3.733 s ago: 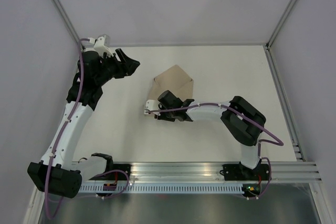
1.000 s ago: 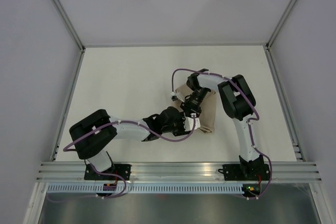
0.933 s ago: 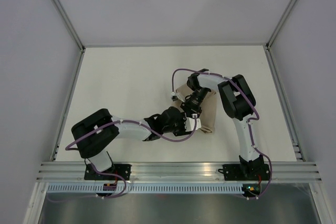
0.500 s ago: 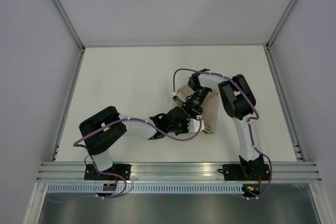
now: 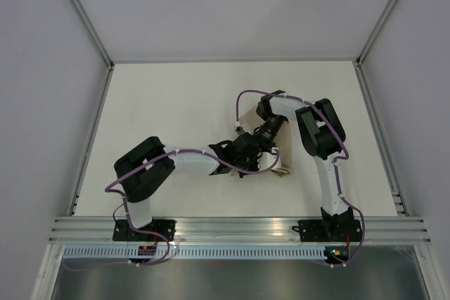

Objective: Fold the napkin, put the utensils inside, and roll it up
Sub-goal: Roll the napkin with the utensil

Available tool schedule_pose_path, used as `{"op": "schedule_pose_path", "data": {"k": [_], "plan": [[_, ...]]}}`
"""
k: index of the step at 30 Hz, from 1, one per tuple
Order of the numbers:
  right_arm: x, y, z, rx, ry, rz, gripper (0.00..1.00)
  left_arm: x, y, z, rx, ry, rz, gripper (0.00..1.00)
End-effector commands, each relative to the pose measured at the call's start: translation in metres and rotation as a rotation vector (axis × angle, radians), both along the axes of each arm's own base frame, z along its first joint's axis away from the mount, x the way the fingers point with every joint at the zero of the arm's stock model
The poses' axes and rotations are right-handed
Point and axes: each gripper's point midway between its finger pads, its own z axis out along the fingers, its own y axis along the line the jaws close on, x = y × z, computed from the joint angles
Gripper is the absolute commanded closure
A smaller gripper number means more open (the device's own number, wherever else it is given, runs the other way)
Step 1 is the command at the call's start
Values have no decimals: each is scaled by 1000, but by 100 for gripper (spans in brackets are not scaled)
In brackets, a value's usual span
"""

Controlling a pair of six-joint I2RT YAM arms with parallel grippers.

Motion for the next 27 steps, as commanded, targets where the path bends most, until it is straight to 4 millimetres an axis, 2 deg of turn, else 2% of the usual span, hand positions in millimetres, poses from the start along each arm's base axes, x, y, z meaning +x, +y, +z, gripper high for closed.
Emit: {"op": "schedule_pose_path", "data": {"k": [1, 3, 5, 6, 11, 12, 14, 15, 16, 17, 19, 20, 21, 22, 23, 24, 25, 26, 27], "plan": [[42, -10, -20, 6, -233, 51, 57, -16, 5, -15, 19, 180, 9, 98], [50, -10, -6, 34, -249, 15, 51, -15, 2, -10, 1, 225, 6, 98], [60, -13, 5, 58, -263, -22, 49, -18, 5, -15, 32, 274, 6, 98], [62, -12, 14, 80, -268, -40, 47, -14, 1, -10, 22, 277, 8, 98], [86, -23, 41, 131, -317, -161, 46, -22, 0, -11, 23, 444, 3, 98], [92, -25, 48, 145, -345, -182, 46, -16, -1, -7, 7, 463, 11, 98], [104, -35, 56, 158, -357, -258, 46, -21, 0, -6, 8, 542, 10, 98], [112, -37, 63, 177, -398, -281, 46, -14, -2, -5, 0, 567, 21, 98], [119, -48, 67, 184, -415, -321, 46, -13, -2, -6, 3, 600, 30, 98], [123, -52, 71, 194, -431, -340, 46, -19, 1, -4, 10, 655, 25, 98], [132, -66, 78, 201, -494, -392, 47, -10, 0, -6, 9, 707, 54, 98], [125, -72, 72, 186, -496, -402, 47, -8, 1, -6, 8, 741, 63, 98], [134, -76, 82, 198, -586, -408, 48, -7, 0, -4, 16, 774, 71, 98], [135, -80, 83, 185, -626, -416, 48, -7, 1, -12, 32, 811, 86, 98], [122, -84, 70, 166, -623, -422, 48, -6, 2, -12, 33, 847, 92, 98], [134, -87, 84, 175, -750, -421, 49, -4, 1, -9, 35, 874, 98, 98], [132, -88, 84, 176, -785, -419, 49, -5, 2, -17, 50, 911, 107, 98], [129, -90, 83, 176, -812, -417, 49, -6, 1, -17, 50, 945, 116, 98], [124, -91, 85, 184, -863, -413, 49, 2, -1, -13, 40, 950, 122, 98]]}}
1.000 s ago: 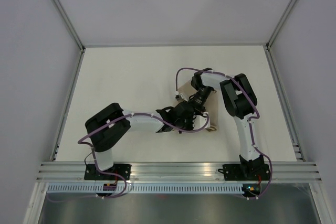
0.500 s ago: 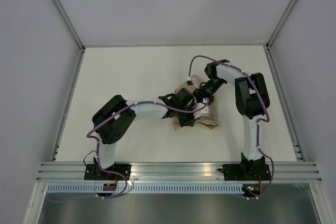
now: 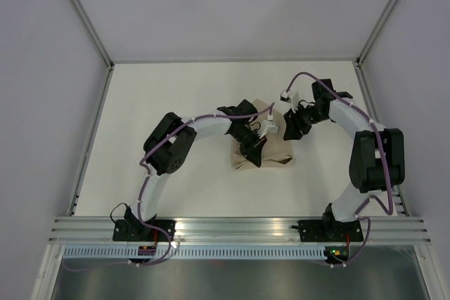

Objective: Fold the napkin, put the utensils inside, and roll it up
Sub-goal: Roll the napkin with the utensil

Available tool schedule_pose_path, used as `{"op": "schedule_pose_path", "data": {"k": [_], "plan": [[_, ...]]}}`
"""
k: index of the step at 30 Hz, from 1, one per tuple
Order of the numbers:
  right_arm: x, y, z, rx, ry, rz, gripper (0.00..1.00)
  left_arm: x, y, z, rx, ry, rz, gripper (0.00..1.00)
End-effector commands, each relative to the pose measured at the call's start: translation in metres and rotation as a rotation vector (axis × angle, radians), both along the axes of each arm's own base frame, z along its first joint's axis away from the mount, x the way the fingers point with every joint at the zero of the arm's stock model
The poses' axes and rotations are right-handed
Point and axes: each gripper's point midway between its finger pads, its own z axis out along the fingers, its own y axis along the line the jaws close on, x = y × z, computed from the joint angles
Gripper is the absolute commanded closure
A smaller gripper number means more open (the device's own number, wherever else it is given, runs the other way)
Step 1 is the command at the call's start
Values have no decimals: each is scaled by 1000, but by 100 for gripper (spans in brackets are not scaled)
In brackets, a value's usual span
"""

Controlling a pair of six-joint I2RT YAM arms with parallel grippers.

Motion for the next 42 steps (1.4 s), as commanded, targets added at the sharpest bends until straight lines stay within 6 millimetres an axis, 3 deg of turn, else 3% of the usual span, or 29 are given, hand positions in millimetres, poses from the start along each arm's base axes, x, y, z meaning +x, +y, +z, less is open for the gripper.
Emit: {"op": "schedule_pose_path", "data": {"k": [1, 2, 3, 5, 7, 8, 10, 11, 12, 19, 28, 42], "plan": [[20, 3, 18, 0, -274, 20, 49, -15, 13, -21, 105, 212, 36, 98], [10, 3, 11, -4, -272, 34, 49, -13, 14, -20, 103, 239, 44, 98], [10, 3, 19, -1, -323, 39, 49, -10, 11, -17, 95, 254, 45, 98], [-2, 3, 11, -18, -348, 68, 49, -10, 13, -19, 106, 305, 64, 98], [-8, 7, 16, -29, -418, 99, 48, -9, 14, -18, 106, 328, 71, 98], [-21, 9, 4, -37, -411, 131, 48, -8, 16, -22, 116, 343, 80, 98], [-23, 17, 13, -39, -518, 161, 48, -6, 16, -22, 120, 358, 86, 98], [-34, 16, 1, -60, -519, 171, 48, -6, 17, -23, 132, 369, 89, 98], [-32, 20, 12, -61, -597, 184, 47, -7, 17, -26, 139, 378, 88, 98], [-71, 60, 5, -69, -695, 361, 45, -7, 18, -34, 164, 430, 97, 98], [-89, 81, -25, -157, -739, 501, 40, -5, 18, -39, 181, 456, 105, 98], [-83, 87, -59, -264, -754, 583, 39, -5, 17, -38, 182, 475, 100, 98]]}}
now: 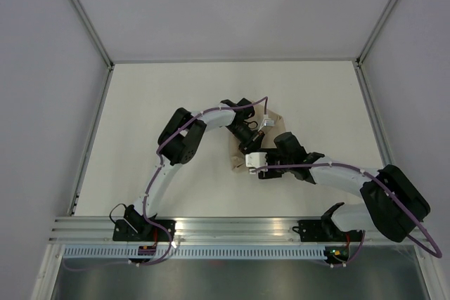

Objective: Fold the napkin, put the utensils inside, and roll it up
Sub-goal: Roll the napkin with the utensil

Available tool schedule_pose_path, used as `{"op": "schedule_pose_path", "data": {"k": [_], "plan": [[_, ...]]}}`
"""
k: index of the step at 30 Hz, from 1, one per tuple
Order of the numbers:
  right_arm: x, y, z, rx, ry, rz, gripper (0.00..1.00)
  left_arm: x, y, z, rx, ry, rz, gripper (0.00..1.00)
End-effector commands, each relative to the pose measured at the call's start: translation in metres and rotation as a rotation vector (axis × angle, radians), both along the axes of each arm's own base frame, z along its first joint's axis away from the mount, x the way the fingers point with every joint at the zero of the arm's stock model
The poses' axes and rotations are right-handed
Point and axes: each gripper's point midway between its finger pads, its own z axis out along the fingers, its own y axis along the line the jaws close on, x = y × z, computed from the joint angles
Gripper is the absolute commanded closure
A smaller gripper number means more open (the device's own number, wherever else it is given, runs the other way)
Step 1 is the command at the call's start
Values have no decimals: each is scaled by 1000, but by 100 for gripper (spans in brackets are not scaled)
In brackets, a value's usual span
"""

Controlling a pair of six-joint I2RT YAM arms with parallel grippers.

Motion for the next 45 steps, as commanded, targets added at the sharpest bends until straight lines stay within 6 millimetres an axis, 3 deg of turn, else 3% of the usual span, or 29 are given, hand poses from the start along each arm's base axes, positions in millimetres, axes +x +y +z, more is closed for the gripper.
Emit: {"op": "schedule_pose_path", "data": {"k": [1, 7, 11, 14, 21, 25, 26, 27, 28, 30, 33, 34, 35, 37, 38, 39, 40, 42, 44, 45], "plan": [[6, 4, -3, -19, -30, 20, 41, -4, 15, -36, 137, 0, -3, 98], [-1, -2, -17, -62, 27, 18, 61, -4, 15, -32, 129, 6, -4, 94], [-11, -7, -25, -94, 86, 25, 69, 1, 13, -19, 97, -6, 8, 76], [-19, -9, -29, -106, 135, 33, 73, 8, 10, -9, 65, -23, 32, 68], [-30, -8, -30, -92, 320, 59, 78, 36, 1, 41, -26, -88, 136, 56], [-26, -8, -30, -85, 433, 68, 79, 52, 2, 61, -69, -109, 190, 56], [-32, -12, -31, -97, 489, 70, 80, 55, 2, 65, -82, -122, 193, 56], [-24, -8, -23, -64, 501, 82, 80, 61, 0, 75, -90, -132, 223, 56], [-33, -13, -29, -84, 580, 83, 80, 65, 3, 79, -92, -139, 244, 56], [-32, -15, -26, -54, 644, 84, 80, 78, 2, 88, -114, -175, 294, 56], [-24, -17, -22, -37, 716, 89, 80, 106, 13, 108, -126, -245, 434, 56], [-31, -19, -24, -36, 772, 102, 80, 114, 25, 99, -91, -256, 497, 56], [-29, -21, -23, -27, 791, 99, 80, 120, 30, 116, -103, -283, 552, 57], [-31, -21, -22, -18, 861, 100, 80, 139, 47, 113, -86, -354, 667, 58], [-30, -22, -23, -11, 876, 111, 80, 143, 54, 131, -100, -402, 720, 59], [-24, -20, -20, -2, 879, 118, 80, 151, 62, 132, -85, -450, 774, 60], [-31, -23, -23, -10, 943, 117, 80, 151, 71, 128, -72, -490, 808, 61], [-24, -24, -22, 10, 956, 120, 80, 152, 84, 146, -79, -590, 866, 61], [-25, -27, -27, 13, 1003, 111, 80, 158, 100, 143, -79, -687, 955, 60], [-23, -27, -29, 15, 1016, 107, 80, 148, 110, 145, -82, -722, 985, 60]]}}
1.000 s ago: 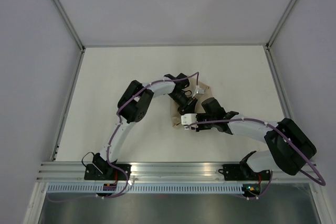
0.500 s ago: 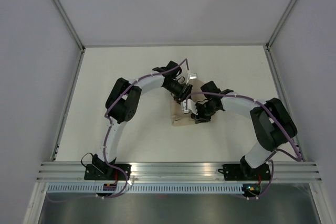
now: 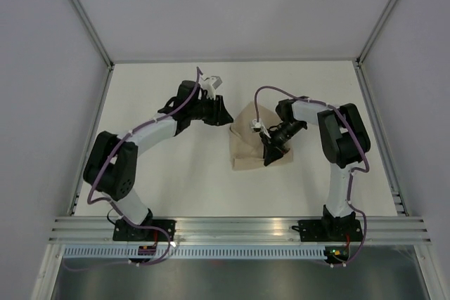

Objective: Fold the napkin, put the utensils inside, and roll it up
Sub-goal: Roll the napkin with the utensil

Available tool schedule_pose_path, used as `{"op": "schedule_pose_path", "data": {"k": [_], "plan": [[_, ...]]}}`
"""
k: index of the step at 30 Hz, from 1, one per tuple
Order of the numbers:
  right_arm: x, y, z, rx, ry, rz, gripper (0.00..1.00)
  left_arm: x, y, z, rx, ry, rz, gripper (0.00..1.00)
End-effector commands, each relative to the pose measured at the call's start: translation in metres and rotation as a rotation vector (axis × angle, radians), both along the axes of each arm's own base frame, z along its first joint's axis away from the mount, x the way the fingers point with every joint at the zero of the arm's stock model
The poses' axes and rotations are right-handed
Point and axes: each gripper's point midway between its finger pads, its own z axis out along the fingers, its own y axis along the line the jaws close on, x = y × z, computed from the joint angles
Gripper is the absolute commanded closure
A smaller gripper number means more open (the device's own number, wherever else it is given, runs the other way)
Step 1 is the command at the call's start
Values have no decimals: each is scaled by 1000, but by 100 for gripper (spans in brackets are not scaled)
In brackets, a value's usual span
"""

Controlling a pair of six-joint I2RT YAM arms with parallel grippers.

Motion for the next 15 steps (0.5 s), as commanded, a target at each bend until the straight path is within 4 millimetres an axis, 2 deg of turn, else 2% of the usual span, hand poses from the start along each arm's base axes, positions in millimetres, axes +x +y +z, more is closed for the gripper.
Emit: {"op": "schedule_pose_path", "data": {"k": [1, 3, 4, 5, 6, 8, 9, 10, 12, 14, 15], "plan": [[-34, -26, -21, -81, 179, 59, 80, 17, 19, 32, -29, -230, 199, 59], [-29, -27, -21, -72, 190, 56, 80, 17, 25, 57, -47, -369, 237, 58], [-31, -28, -23, -74, 212, 53, 80, 4, 23, 47, -24, -391, 227, 56], [-29, -30, -24, -75, 220, 40, 80, 3, 22, 55, -9, -478, 220, 56], [-27, -31, -26, -78, 223, 37, 80, -10, 21, 53, 13, -524, 222, 56], [-25, -32, -27, -78, 226, 27, 80, -22, 17, 56, 48, -635, 182, 53], [-24, -33, -28, -81, 228, 22, 80, -36, 6, 54, 52, -681, 147, 53], [-24, -34, -29, -85, 230, 22, 80, -43, 2, 55, 90, -747, 101, 52], [-24, -34, -31, -89, 232, 19, 80, -64, -17, 48, 124, -790, 17, 52], [-24, -34, -32, -90, 240, 12, 80, -76, -30, 38, 179, -836, -65, 51], [-24, -34, -33, -93, 242, 11, 80, -90, -43, 34, 192, -844, -121, 51]]}}
